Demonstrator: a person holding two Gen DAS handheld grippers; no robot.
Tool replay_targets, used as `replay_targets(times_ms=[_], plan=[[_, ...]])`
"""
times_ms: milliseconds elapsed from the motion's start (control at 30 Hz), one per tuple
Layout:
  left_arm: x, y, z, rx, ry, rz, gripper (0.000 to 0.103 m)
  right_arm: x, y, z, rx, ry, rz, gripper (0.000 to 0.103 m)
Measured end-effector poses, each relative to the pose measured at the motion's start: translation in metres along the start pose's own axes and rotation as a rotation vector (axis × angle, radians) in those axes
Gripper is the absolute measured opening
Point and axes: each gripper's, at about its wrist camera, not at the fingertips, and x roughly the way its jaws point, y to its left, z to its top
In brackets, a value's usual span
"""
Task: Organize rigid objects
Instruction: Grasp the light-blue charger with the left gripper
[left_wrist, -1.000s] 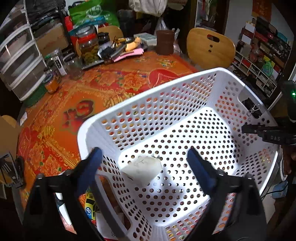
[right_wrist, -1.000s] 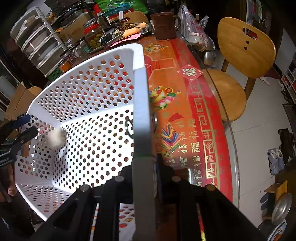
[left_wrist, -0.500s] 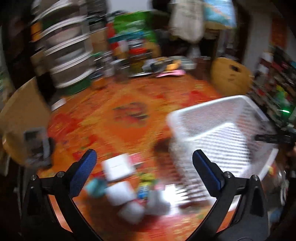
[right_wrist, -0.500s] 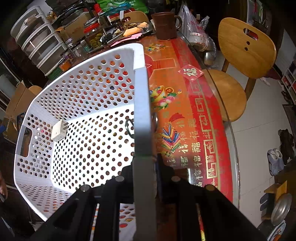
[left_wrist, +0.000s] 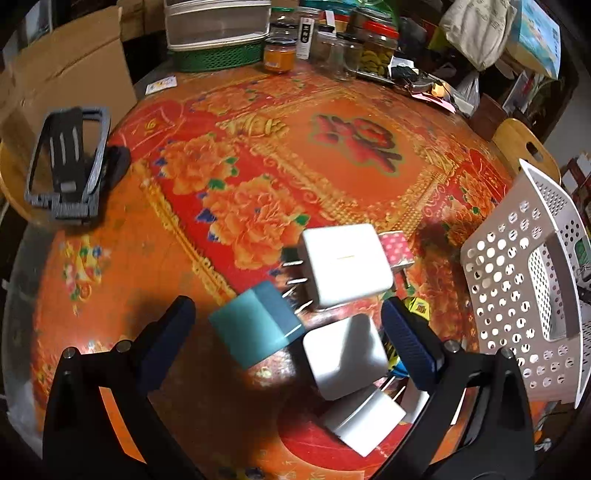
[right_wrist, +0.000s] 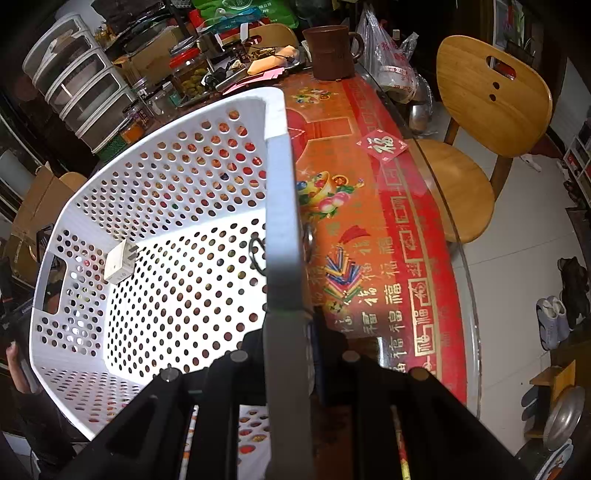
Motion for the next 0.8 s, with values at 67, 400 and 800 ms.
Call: replay_targets(times_ms=[67,400,800], plan=[[0.004,0.001,-0.005,-0.010,-0.005,0.009,0.099,0.000,-0.001,0.001,0.003,0.001,0.008,0.015],[0.018,0.026,-0.013,-0.066,0.001,0.003,0.099,0.004,-0.008,0.007,0.023,-0.003,0.050,0.015],[0.018,0.036,-0.016,-0.090,-0.010,-0.015,0.099,0.005,-0.010,0.006,0.067,-0.020,0.056,0.014]])
